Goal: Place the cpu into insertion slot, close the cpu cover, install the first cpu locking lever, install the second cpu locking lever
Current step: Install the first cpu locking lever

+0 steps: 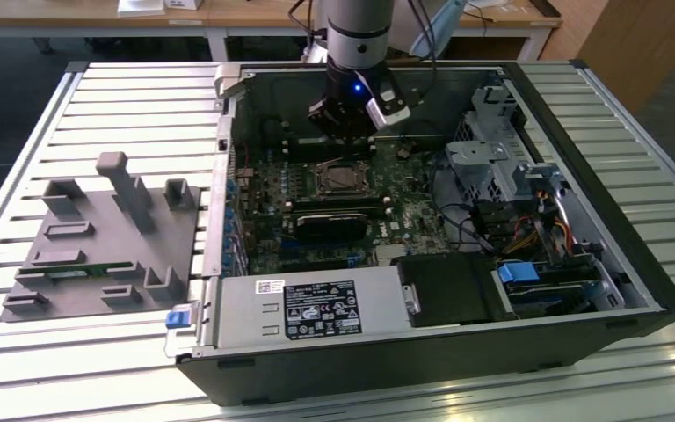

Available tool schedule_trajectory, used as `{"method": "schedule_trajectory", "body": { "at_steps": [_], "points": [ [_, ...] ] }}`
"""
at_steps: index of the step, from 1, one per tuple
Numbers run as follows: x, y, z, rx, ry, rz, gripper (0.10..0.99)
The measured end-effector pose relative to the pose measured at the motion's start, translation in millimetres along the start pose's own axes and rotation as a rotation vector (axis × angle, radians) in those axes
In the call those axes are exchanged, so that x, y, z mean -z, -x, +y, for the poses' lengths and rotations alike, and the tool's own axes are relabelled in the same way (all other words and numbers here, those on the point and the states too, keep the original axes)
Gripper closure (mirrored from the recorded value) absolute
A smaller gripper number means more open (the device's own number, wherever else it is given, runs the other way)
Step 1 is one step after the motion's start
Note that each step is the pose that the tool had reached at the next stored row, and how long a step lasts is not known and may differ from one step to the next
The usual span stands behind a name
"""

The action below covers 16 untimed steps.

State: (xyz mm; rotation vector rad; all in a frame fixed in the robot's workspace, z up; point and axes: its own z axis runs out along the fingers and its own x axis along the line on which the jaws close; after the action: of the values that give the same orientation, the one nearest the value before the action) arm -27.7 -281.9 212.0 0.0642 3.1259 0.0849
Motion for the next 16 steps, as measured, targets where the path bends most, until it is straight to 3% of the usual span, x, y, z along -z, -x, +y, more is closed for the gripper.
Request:
{"method": "schedule_trajectory", "body": {
  "at_steps": [16],
  "points": [
    [-10.2, 1.1, -0.5, 0.0, -0.002, 0.0001, 0.98]
  ]
}}
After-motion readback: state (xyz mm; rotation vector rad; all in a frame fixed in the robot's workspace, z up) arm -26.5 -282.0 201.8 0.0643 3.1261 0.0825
